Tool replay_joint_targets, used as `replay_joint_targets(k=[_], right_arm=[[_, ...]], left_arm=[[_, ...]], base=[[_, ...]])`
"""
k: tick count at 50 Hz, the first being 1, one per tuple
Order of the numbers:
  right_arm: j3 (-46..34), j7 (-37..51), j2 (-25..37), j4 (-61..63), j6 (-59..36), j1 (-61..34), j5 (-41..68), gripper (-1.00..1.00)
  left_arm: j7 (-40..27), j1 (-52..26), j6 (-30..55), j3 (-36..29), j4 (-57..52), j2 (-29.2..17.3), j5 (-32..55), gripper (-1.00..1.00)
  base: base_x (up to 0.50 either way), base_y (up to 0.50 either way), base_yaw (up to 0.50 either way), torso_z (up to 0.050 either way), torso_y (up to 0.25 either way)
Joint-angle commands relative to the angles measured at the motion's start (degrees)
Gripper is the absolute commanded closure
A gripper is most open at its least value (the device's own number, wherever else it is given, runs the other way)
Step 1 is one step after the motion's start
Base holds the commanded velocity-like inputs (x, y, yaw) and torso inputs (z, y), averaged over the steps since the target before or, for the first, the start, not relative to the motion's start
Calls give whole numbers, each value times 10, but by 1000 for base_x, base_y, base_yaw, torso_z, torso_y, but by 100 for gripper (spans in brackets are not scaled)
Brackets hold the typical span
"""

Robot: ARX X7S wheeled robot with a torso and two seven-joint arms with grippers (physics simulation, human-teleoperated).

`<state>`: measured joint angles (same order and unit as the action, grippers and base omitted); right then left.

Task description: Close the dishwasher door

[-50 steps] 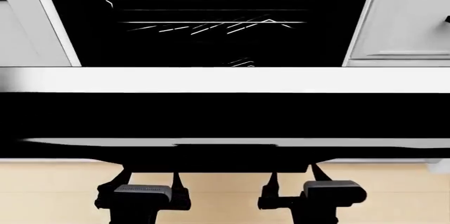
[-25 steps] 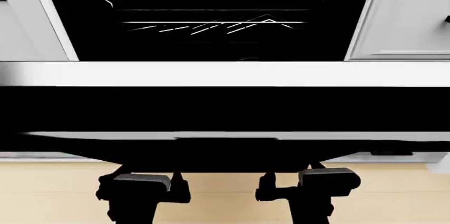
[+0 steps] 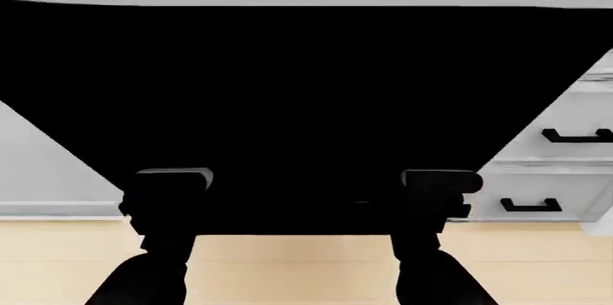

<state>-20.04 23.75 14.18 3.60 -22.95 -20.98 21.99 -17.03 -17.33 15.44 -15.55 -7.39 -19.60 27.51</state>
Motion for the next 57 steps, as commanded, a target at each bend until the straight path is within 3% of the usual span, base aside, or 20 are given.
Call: replay_joint_targets(k=[1, 12, 30, 36, 47, 57], right_arm=[[24, 19, -19, 16, -84, -145, -15, -100], [9, 20, -55, -155, -89, -259, -39, -100], [0, -10, -134, -633, 113, -446, -71, -100], [-21, -15, -140, -713, 159, -468, -53, -100], [-86, -3, -136, -734, 167, -473, 10, -100], [-84, 65, -29, -345, -17, -347, 62, -100]], left_arm=[[1, -107, 77, 13, 40, 4, 34, -100], [38, -198, 102, 5, 167, 24, 44, -100], [95, -322, 48, 4, 412, 74, 28, -100], [99, -322, 42, -2, 432, 79, 24, -100], [100, -309, 56, -8, 417, 75, 28, -100], [67, -257, 109, -3, 287, 46, 55, -100]], base=[[0, 0, 0, 0, 11], [0, 0, 0, 0, 2], [0, 0, 0, 0, 1], [63, 0, 11, 0, -4], [63, -3, 8, 0, -10], [38, -3, 5, 0, -7]])
